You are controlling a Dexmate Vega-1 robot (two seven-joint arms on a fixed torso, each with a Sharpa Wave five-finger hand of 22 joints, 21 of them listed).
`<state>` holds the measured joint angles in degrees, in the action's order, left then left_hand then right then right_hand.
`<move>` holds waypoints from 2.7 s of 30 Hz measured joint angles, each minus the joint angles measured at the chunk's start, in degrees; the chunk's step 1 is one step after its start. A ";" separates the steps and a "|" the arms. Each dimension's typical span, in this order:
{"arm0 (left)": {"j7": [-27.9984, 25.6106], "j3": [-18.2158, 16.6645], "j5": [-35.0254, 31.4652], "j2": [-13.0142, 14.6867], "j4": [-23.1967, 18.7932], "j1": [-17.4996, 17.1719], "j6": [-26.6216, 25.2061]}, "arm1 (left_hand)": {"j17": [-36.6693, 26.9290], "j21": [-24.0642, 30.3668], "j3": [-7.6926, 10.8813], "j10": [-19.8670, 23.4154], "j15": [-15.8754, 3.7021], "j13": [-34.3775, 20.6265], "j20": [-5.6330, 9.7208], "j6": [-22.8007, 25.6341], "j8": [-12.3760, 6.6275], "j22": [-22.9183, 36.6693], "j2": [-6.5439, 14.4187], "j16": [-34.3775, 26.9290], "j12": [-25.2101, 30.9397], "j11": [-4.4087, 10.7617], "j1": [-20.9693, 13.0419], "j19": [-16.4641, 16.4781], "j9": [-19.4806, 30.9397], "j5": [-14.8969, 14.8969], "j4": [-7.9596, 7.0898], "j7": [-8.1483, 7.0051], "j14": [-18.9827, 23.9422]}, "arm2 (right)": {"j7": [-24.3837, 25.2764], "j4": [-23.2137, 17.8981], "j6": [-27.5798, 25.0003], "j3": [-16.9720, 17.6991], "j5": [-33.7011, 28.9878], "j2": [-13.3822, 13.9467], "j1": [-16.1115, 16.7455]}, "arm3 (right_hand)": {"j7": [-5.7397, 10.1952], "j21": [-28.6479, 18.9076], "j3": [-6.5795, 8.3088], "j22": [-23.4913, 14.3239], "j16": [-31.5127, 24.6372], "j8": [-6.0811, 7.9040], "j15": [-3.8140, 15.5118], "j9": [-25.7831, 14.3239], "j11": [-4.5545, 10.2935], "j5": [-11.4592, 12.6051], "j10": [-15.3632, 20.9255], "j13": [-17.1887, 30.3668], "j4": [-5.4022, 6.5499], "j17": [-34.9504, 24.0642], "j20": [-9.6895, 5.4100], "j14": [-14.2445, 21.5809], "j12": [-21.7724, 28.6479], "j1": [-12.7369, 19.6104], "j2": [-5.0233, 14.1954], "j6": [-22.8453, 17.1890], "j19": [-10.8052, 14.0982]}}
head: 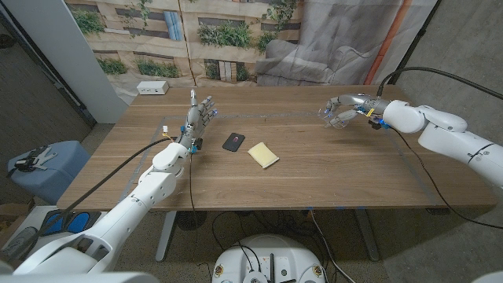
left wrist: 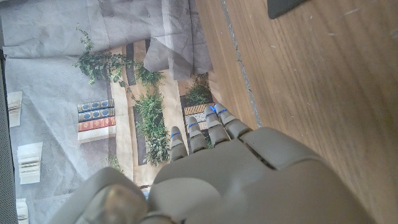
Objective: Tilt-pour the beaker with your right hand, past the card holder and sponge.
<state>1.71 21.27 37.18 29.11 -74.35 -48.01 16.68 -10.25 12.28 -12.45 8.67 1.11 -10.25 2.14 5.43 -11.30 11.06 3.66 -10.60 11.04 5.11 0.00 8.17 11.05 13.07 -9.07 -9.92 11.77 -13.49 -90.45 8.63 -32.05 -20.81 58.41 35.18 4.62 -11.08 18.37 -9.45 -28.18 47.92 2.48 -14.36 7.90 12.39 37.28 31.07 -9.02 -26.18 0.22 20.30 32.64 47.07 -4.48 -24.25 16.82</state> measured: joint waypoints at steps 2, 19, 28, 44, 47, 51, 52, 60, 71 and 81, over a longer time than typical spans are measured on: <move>0.00 -0.01 0.00 0.00 -0.01 0.00 0.00 | 0.00 0.00 0.00 0.00 0.00 0.00 0.00 0.00 0.00 0.00 0.00 0.00 0.00 0.00 0.00 0.00 0.00 0.00 0.00 0.00 0.00 | -0.58 0.00 0.11 0.00 -0.66 0.00 0.00 | 0.00 0.00 0.00 0.00 -0.23 0.00 -0.02 0.00 0.00 0.34 0.00 0.05 0.00 0.00 0.00 0.41 -0.02 0.00 0.00 0.00 0.00; 0.00 -0.01 0.01 0.00 -0.01 0.00 -0.03 | 0.00 0.00 0.00 0.00 0.00 0.00 0.00 0.00 0.00 0.00 0.00 0.00 0.00 0.00 0.00 0.00 0.00 0.00 0.00 0.00 0.00 | -7.99 5.10 4.23 -6.08 -8.93 -2.76 -9.45 | 0.00 0.00 -0.08 0.00 -0.43 0.23 -0.02 0.26 0.22 0.55 -0.22 0.15 -0.08 -0.53 -0.02 0.41 -0.09 0.00 0.00 0.00 0.02; 0.00 -0.01 0.01 0.00 -0.01 0.00 -0.03 | 0.00 0.00 0.00 0.00 0.00 0.00 0.00 0.00 0.00 0.00 0.00 0.00 0.00 0.00 0.00 0.00 0.00 0.00 0.00 0.00 0.00 | -11.33 7.04 5.83 -8.64 -14.14 -3.91 -13.03 | 0.00 0.00 -0.32 0.00 -0.64 0.66 -0.02 0.26 0.22 0.54 -0.22 -0.10 0.16 -0.53 -0.42 0.40 -0.09 0.00 0.00 0.00 0.44; 0.00 -0.01 0.02 0.00 -0.01 0.00 -0.05 | 0.00 0.00 0.00 0.00 0.00 0.00 0.00 0.00 0.00 0.00 0.00 0.00 0.00 0.00 0.00 0.00 0.00 0.00 0.00 0.00 0.00 | -13.88 6.10 4.57 -11.21 -21.90 -4.44 -14.97 | 0.00 0.00 -0.63 0.00 -0.64 0.66 -0.02 0.53 0.00 0.53 0.01 -0.38 0.32 -0.52 -0.42 1.03 -0.35 0.00 0.00 0.00 1.25; 0.00 -0.01 0.01 0.00 0.00 0.00 -0.05 | 0.00 0.00 0.00 0.00 0.00 0.00 0.00 0.00 0.00 0.00 0.00 0.00 0.00 0.00 0.00 0.00 0.00 0.00 0.00 0.00 0.00 | -14.23 5.77 4.20 -11.54 -23.30 -4.47 -15.04 | 0.00 0.00 -0.64 0.00 -0.64 1.03 -0.02 0.53 0.00 0.53 0.01 -0.38 0.32 -0.52 -0.42 1.03 -0.36 0.00 0.00 0.00 1.25; 0.00 -0.01 0.01 -0.01 0.00 -0.01 -0.05 | 0.00 0.00 0.00 0.00 0.00 0.00 0.00 0.00 0.00 0.00 0.00 0.00 0.00 0.00 0.00 0.00 0.00 0.00 0.00 0.00 0.00 | -14.58 5.46 3.98 -12.04 -24.75 -4.51 -15.13 | 0.00 0.00 -0.64 0.00 -0.64 1.06 -0.33 0.53 0.00 0.53 0.01 -0.42 0.32 -0.52 -0.42 1.34 -0.36 0.00 0.00 0.00 1.24; 0.00 -0.01 0.01 -0.01 0.01 -0.01 -0.05 | 0.00 0.00 0.00 0.00 0.00 0.00 0.00 0.00 0.00 0.00 0.00 0.00 0.00 0.00 0.00 0.00 0.00 0.00 0.00 0.00 0.00 | -14.73 5.38 3.90 -12.14 -25.28 -4.53 -15.15 | 0.00 0.00 -0.64 0.00 -0.64 1.06 -0.31 0.53 0.00 0.53 0.01 -0.43 0.32 -0.52 -0.44 1.35 -0.37 0.00 0.00 0.00 1.26; 0.00 -0.01 0.01 -0.01 0.02 -0.01 -0.05 | 0.00 0.00 0.00 0.00 0.00 0.00 0.00 0.00 0.00 0.00 0.00 0.00 0.00 0.00 0.00 0.00 0.00 0.00 0.00 0.00 0.00 | -15.53 5.05 3.66 -12.98 -27.84 -4.74 -15.40 | 0.00 0.00 -0.64 0.00 -0.63 1.06 -0.01 0.53 0.00 0.53 0.01 -0.30 0.32 -0.52 -0.83 1.64 -0.42 0.00 0.00 0.00 1.65; -0.08 -0.01 0.01 -0.02 0.03 -0.01 -0.05 | 0.00 0.00 0.00 0.00 0.00 0.00 0.00 0.00 0.00 0.00 0.00 0.00 0.00 0.00 0.00 0.00 0.00 0.00 0.00 0.00 0.00 | -16.98 5.03 3.81 -14.17 -31.19 -5.11 -16.05 | 0.00 0.00 -0.64 0.00 -0.40 1.26 -0.02 0.52 0.01 0.68 0.01 -0.07 0.31 -0.36 -0.61 2.47 -0.55 0.00 0.00 0.00 1.86; -0.08 -0.01 0.01 -0.01 0.02 -0.01 -0.04 | 0.00 0.00 0.00 0.00 0.00 0.00 0.00 0.00 0.00 0.00 0.00 0.00 0.00 0.00 0.00 0.00 0.00 0.00 0.00 0.00 0.00 | -17.84 5.13 4.17 -14.91 -33.79 -5.54 -16.52 | 0.00 0.00 -0.71 0.00 -0.40 1.62 -0.02 0.52 0.65 0.77 0.65 -0.09 0.24 -0.10 -1.02 3.08 -0.98 0.00 0.00 0.01 2.69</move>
<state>1.62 21.26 37.19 29.10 -74.32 -48.02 16.64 -10.25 12.28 -12.45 8.67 1.11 -10.25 2.14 5.43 -11.30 11.06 3.66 -10.59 11.04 5.11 0.00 8.17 11.04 13.07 -9.07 -9.92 11.77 -31.33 -85.31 12.80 -46.95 -54.60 52.87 18.67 4.62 -11.08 17.66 -9.45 -28.58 49.54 2.47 -13.85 8.54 13.16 37.92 30.98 -8.78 -26.28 -0.80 23.38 31.66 47.07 -4.48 -24.24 19.51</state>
